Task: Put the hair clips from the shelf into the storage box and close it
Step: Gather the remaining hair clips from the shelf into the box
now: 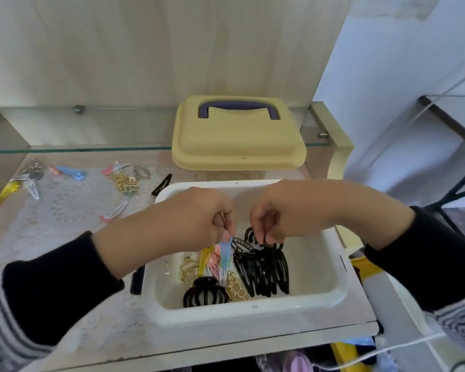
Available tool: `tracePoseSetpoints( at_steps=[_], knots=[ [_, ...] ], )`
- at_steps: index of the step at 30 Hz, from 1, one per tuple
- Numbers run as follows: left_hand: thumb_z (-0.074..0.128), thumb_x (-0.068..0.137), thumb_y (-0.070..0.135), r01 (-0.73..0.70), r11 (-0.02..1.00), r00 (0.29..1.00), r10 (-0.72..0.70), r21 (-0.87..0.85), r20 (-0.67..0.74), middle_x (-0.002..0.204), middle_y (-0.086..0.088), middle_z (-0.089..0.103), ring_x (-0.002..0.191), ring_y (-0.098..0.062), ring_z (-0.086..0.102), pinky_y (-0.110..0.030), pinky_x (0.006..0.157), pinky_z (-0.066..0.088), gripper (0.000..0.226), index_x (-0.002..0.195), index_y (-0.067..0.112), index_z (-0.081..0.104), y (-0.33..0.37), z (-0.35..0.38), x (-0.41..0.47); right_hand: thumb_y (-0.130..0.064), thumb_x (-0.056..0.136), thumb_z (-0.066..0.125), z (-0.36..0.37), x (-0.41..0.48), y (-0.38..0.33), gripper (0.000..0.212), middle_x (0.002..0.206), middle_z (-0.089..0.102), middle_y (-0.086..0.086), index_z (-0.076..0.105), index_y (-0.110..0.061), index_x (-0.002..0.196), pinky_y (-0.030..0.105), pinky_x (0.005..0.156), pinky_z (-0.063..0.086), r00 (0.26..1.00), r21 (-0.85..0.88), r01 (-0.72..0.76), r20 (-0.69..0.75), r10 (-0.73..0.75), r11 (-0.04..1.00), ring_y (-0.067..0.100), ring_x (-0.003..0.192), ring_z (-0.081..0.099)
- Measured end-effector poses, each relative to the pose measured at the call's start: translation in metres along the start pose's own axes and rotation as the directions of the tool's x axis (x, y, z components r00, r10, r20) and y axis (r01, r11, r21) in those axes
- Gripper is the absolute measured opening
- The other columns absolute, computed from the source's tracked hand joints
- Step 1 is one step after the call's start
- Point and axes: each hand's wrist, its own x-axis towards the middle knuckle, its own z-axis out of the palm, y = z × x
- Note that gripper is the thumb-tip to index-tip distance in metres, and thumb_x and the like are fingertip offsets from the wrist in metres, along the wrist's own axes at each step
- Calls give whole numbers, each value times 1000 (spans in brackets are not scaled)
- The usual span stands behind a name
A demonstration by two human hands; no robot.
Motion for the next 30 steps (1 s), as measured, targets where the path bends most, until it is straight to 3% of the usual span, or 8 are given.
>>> tracePoseSetpoints(
  at_steps=[5, 9, 15, 22, 25, 30],
  knots=[
    [67, 86, 13, 23, 998, 998, -25, 52, 50, 84, 10, 69, 73, 0, 61, -22, 74, 52, 14, 81, 27, 69, -2, 6, 7, -8, 85, 60, 10, 12, 2, 18, 60, 61, -15, 72, -21, 89, 8, 49, 39, 997, 9, -2, 72, 2, 1000, -2, 60, 58],
    [63, 86, 9, 26, 996, 997, -31, 84, 65, 80, 11, 69, 68, 3, 58, -22, 73, 51, 19, 81, 27, 68, -3, 9, 12, -3, 85, 58, 16, 18, 3, 20, 58, 61, -12, 73, -15, 89, 16, 55, 41, 997, 15, -8, 73, 7, 1000, 4, 62, 60],
    [58, 87, 8, 2, 978, 999, -13, 208, 51, 82, 8, 69, 70, -2, 58, -16, 60, 42, 19, 83, 23, 69, -1, 17, 19, -6, 83, 61, 21, 21, 4, 19, 84, 72, 0, 76, -16, 91, 24, 69, 47, 1000, -31, 14, 23, -13, 999, 10, 71, 57],
    [53, 83, 2, -6, 962, 1000, 0, 274, 20, 77, 9, 64, 68, -3, 55, -19, 65, 45, 25, 83, 23, 68, -1, 19, 17, -7, 81, 63, 23, 26, 2, 18, 63, 53, -14, 72, -22, 83, 27, 71, 51, 999, -142, 30, -39, -36, 989, 13, 72, 56],
    [56, 85, 6, -8, 959, 999, -4, 283, 41, 72, 12, 61, 72, -4, 59, -18, 65, 44, 24, 79, 27, 65, -1, 18, 16, -6, 82, 62, 23, 26, 1, 19, 65, 53, -14, 72, -21, 83, 27, 70, 50, 998, -157, 42, -49, -50, 987, 12, 73, 56],
    [52, 90, 11, -10, 959, 1000, 3, 283, 25, 83, 14, 65, 85, -3, 60, -25, 81, 49, 25, 95, 32, 65, 1, 10, 11, -3, 83, 58, 20, 21, 1, 26, 72, 59, -12, 76, -22, 90, 29, 73, 53, 997, -169, 17, -78, -31, 985, 16, 81, 63]
  ],
)
